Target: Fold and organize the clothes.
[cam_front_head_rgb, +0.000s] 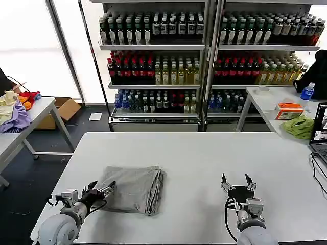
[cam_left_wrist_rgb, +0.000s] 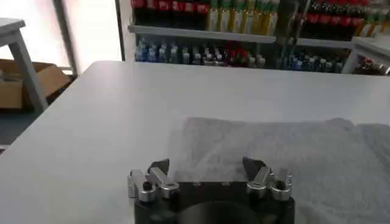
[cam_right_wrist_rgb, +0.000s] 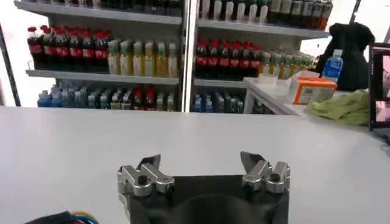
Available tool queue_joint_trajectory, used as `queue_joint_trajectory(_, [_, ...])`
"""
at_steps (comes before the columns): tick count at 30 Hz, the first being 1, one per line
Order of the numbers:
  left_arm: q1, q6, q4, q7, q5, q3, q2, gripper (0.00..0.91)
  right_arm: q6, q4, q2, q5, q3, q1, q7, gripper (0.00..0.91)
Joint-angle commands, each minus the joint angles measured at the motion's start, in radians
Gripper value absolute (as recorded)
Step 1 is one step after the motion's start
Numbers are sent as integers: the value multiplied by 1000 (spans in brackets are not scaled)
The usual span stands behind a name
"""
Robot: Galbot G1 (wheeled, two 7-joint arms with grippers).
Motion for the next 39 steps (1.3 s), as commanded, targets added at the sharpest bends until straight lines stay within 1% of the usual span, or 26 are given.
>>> queue_joint_trajectory(1, [5, 3, 17, 11, -9, 2, -2, 262, 1, -1, -2, 0, 3, -2, 0, 907])
queue_joint_trajectory(2, [6, 3, 16, 12, -9, 2, -2, 71, 1, -2, -2, 0, 3, -2, 1, 907])
queue_joint_trajectory(3, [7, 2, 16, 12, -11, 3, -3, 0, 1, -2, -2, 0, 5, -2, 1, 907])
queue_joint_trajectory(20, [4, -7, 14, 11, -8, 12, -9, 0, 1, 7, -8, 5, 14, 4, 6, 907])
queue_joint_trajectory(25, [-1, -10, 12, 14, -5, -26, -7, 0, 2, 8, -8, 9, 12, 12, 8, 907])
queue_joint_trajectory(28, [3, -10, 8, 18, -11, -77, 18, 0, 3, -2, -8, 13, 6, 25, 13, 907])
queue_joint_trajectory(32, [19, -17, 16, 12, -35, -208, 72, 0, 2, -12, -9, 24, -3, 56, 17, 907])
queue_joint_trajectory(39, [63, 3, 49, 2, -136, -477, 230, 0, 8, -29, -6, 38, -14, 82, 14, 907])
